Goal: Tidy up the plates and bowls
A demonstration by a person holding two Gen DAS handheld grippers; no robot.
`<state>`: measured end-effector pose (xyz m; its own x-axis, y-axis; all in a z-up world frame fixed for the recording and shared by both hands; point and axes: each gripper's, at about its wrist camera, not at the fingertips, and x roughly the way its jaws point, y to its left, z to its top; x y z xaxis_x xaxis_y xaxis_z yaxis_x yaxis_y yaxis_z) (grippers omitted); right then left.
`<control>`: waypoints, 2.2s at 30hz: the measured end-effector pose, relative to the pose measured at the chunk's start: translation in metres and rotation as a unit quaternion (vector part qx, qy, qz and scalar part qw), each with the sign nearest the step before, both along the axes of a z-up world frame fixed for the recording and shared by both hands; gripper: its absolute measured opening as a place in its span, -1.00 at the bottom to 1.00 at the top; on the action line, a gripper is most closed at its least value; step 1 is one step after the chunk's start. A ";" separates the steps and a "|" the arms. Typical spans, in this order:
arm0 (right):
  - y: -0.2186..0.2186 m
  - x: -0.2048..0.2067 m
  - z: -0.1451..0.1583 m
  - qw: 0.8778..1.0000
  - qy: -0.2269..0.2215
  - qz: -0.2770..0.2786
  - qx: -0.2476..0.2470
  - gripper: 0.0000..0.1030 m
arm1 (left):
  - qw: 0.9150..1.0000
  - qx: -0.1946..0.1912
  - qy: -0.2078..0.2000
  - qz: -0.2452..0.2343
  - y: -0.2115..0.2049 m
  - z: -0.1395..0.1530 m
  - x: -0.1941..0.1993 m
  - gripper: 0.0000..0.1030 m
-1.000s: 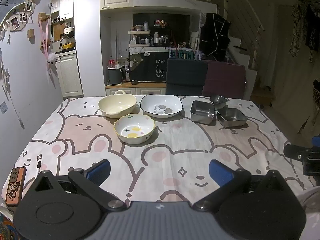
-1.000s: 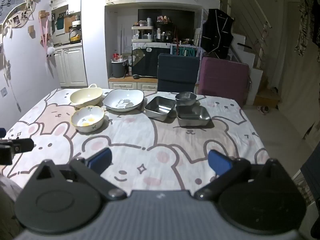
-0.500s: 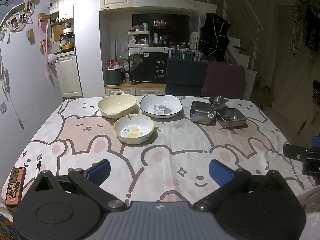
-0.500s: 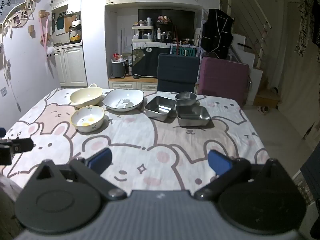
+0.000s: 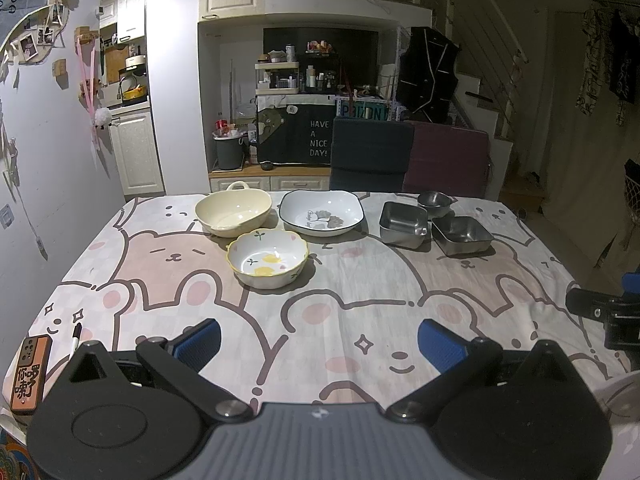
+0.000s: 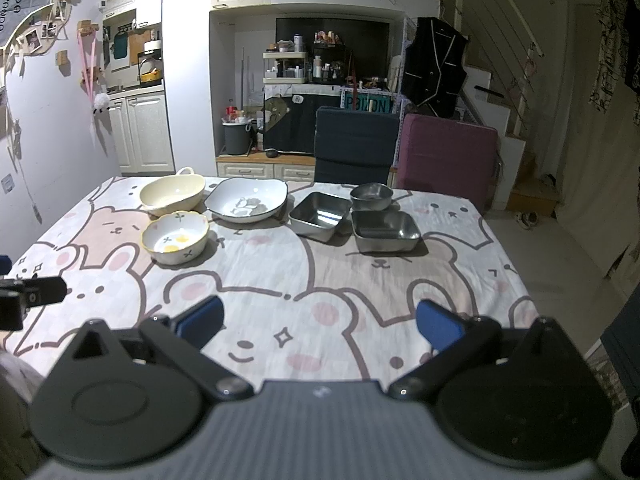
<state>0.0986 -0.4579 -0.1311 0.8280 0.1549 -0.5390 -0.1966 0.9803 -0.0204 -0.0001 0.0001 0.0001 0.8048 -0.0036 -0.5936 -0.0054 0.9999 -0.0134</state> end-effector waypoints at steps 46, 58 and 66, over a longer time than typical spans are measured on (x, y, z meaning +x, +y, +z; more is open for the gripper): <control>-0.001 0.000 -0.001 1.000 0.001 0.001 0.001 1.00 | 1.000 -0.001 0.000 0.000 -0.005 0.003 0.000 1.00; -0.001 0.000 -0.001 1.000 0.001 0.002 0.002 1.00 | 1.000 0.000 -0.001 0.001 -0.009 0.002 0.000 1.00; -0.001 -0.003 0.000 1.000 -0.003 0.000 -0.004 1.00 | 1.000 0.014 -0.005 0.011 -0.012 0.005 0.000 1.00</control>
